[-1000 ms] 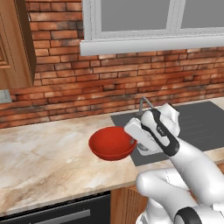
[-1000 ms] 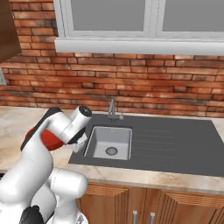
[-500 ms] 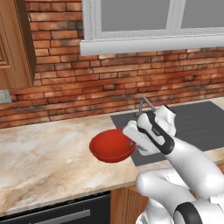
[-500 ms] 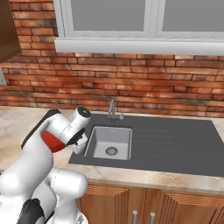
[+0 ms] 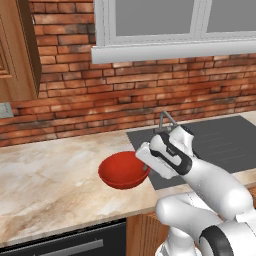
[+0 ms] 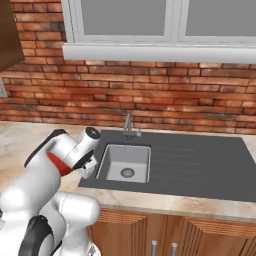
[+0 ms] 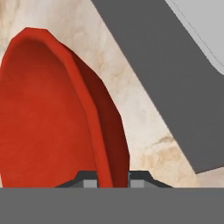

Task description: Pick the cup and bowl from the counter and place them on the counter next to the sink.

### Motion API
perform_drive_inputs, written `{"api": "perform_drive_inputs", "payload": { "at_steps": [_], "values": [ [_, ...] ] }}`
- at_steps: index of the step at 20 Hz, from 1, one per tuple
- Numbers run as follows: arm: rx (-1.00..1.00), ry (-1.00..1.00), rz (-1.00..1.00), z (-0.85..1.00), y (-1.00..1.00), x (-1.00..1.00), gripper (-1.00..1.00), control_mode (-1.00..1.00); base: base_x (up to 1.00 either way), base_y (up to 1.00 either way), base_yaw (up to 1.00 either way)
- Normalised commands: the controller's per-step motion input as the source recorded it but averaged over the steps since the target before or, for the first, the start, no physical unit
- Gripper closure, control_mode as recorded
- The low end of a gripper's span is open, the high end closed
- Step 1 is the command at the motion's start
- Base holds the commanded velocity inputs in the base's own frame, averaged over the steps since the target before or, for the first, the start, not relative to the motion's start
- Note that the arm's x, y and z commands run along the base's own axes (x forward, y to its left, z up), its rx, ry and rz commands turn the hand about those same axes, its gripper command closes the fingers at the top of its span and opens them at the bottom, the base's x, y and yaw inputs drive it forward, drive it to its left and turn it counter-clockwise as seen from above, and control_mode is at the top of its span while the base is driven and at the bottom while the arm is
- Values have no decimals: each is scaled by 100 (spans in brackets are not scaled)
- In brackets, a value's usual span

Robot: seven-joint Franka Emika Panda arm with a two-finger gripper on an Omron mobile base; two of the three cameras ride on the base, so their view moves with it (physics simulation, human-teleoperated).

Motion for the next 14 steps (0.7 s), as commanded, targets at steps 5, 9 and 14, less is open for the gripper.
{"api": "perform_drive_inputs", "payload": {
  "at_steps": [5, 9, 14],
  "values": [
    [0, 1, -3, -16, 15, 4, 100, -100, 0, 0, 0],
    [-3, 3, -1, -26, 0, 0, 100, -100, 0, 0, 0],
    [-3, 2, -1, -13, 0, 0, 100, -100, 0, 0, 0]
  ]
}}
